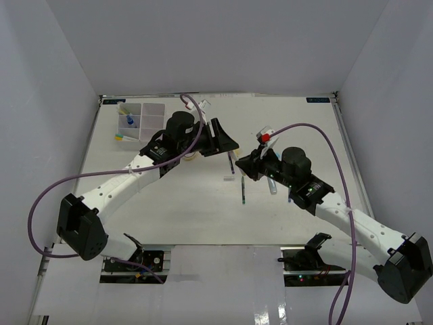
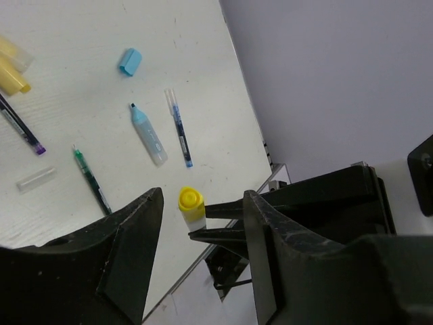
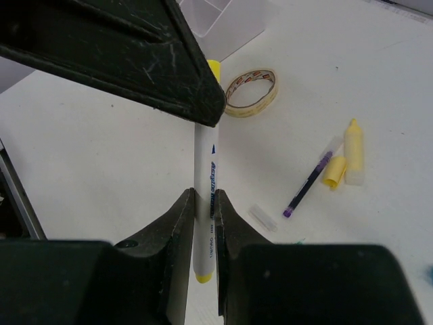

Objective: Sort the stationery into containers
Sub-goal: Pick up the pen from the center of the board, then place the pen in the storage box.

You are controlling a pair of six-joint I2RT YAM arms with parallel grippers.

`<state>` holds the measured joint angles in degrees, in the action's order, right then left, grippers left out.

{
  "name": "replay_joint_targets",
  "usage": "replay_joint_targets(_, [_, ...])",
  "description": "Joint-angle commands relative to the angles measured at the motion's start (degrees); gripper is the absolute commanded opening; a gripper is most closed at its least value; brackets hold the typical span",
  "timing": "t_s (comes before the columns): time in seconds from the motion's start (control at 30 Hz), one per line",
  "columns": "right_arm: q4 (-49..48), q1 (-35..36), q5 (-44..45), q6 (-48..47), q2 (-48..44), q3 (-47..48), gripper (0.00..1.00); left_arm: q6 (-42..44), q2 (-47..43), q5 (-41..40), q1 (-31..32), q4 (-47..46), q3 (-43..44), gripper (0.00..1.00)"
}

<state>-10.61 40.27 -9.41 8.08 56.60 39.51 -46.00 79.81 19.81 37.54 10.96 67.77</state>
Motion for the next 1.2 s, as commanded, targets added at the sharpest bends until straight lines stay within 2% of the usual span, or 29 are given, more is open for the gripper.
replay_joint_targets(0.0, [-4.07,0.33,-0.61,-0.78,-1.49,-0.57,0.16,-0.06,0.26,-3.11,1.74,-0.15,3.07,0.60])
replay_joint_targets(0.17, [-4.59,0.33,-0.43,-0.61,-1.23,-1.19,0.18,0.82,1.66,-3.73,2.54,0.46,3.69,0.38])
replay_joint_targets(0.2, [-4.77,0.42,-0.35,-0.52,-1.14,-1.27,0.18,1.08,1.75,-4.34,2.63,1.16,3.77,0.27])
replay_joint_targets(0.3, [-5.12,0.42,-0.17,-0.43,-0.88,-1.54,0.24,2.13,1.23,-6.62,2.63,2.13,3.86,0.12])
replay_joint_targets(0.4, [-5.12,0.33,0.44,-0.52,-0.44,-1.71,0.34,3.89,0.09,-9.52,2.63,3.53,3.78,0.09])
replay_joint_targets(0.43, [-5.03,0.33,0.71,-0.43,-0.44,-1.80,0.40,4.51,-0.27,-12.75,2.54,4.06,3.78,0.07])
replay_joint_targets(0.5, [-4.42,0.42,1.41,-0.43,-0.35,-1.89,0.46,6.35,-1.84,-17.42,2.63,6.34,3.43,0.05])
replay_joint_targets(0.6, [-3.63,0.33,5.17,-0.78,-1.14,-2.68,0.73,8.98,-3.95,-30.32,2.10,8.80,2.38,0.01])
replay_joint_targets(0.63, [-3.45,0.33,5.97,-0.87,-1.14,-3.03,0.79,9.43,-4.40,-30.36,1.49,9.25,2.02,0.01])
replay_joint_targets(0.73, [-3.28,0.25,8.87,-1.31,-2.19,-4.17,0.96,10.22,-6.59,-33.79,-4.56,10.31,-0.08,0.01])
replay_joint_targets(0.8, [-3.01,0.33,9.15,-1.75,-2.89,-4.70,0.90,10.23,-8.00,-34.57,-11.76,10.05,-1.58,0.00])
replay_joint_targets(0.87, [-3.01,0.25,11.95,-2.62,-3.51,-5.93,0.90,11.45,-9.93,-35.72,-19.12,9.08,-3.43,0.01])
replay_joint_targets(0.93, [-3.19,0.16,13.27,-3.33,-3.69,-7.15,0.90,12.68,-10.73,-36.25,-23.80,7.24,-4.57,0.01])
replay_joint_targets(0.97, [-3.19,0.16,13.45,-3.59,-3.60,-7.42,0.90,12.95,-10.73,-35.64,-28.53,6.28,-4.75,0.02])
replay_joint_targets(1.17, [-6.70,-0.02,12.93,-4.47,-3.07,-11.72,0.90,11.20,-7.84,-33.53,-43.24,-1.10,-8.26,0.04])
